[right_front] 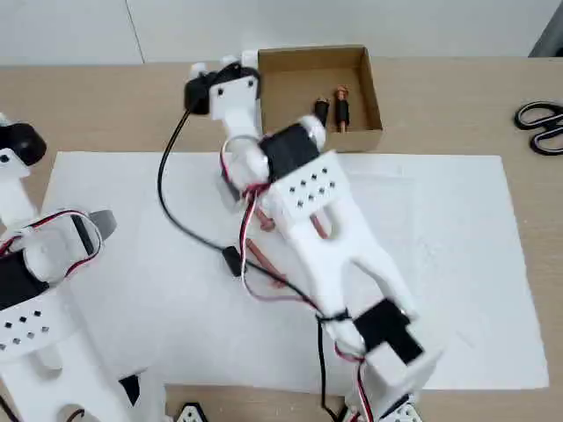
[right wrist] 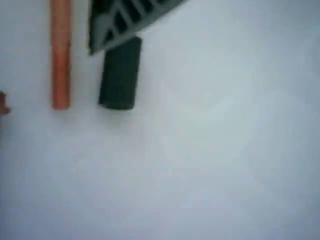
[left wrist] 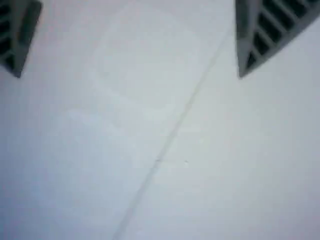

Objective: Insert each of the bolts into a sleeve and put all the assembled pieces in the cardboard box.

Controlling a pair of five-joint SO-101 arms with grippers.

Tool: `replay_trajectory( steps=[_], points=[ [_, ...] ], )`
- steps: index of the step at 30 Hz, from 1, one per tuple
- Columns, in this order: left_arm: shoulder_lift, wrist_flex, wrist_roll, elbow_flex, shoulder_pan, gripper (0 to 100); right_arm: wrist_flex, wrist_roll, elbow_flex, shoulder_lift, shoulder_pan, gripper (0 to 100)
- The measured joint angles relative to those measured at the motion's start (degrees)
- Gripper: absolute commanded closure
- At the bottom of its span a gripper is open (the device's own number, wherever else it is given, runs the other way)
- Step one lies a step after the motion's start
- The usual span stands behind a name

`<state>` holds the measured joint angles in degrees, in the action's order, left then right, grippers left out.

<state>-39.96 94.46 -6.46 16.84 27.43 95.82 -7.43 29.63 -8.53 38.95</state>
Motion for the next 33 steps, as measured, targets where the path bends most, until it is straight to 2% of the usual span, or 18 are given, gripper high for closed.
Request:
replay_trajectory(
  steps=[7,18,22,27,33],
  points=[
    [0.00,0.44,0.00,0.18,0.00,74,-4.31,-1.05,-19.52,7.38,3.25,84.1],
    [0.00,0.44,0.00,0.18,0.00,74,-24.18,-1.05,-37.71,7.38,5.89,84.2],
    [0.00,0.44,0.00,0.18,0.00,74,-29.71,-1.05,-42.29,7.38,6.68,84.7],
    [0.00,0.44,0.00,0.18,0.00,74,-34.20,-1.05,-45.80,7.38,7.74,94.6],
    [0.00,0.44,0.00,0.35,0.00,74,-37.89,-1.14,-46.86,5.71,7.82,93.1]
  ],
)
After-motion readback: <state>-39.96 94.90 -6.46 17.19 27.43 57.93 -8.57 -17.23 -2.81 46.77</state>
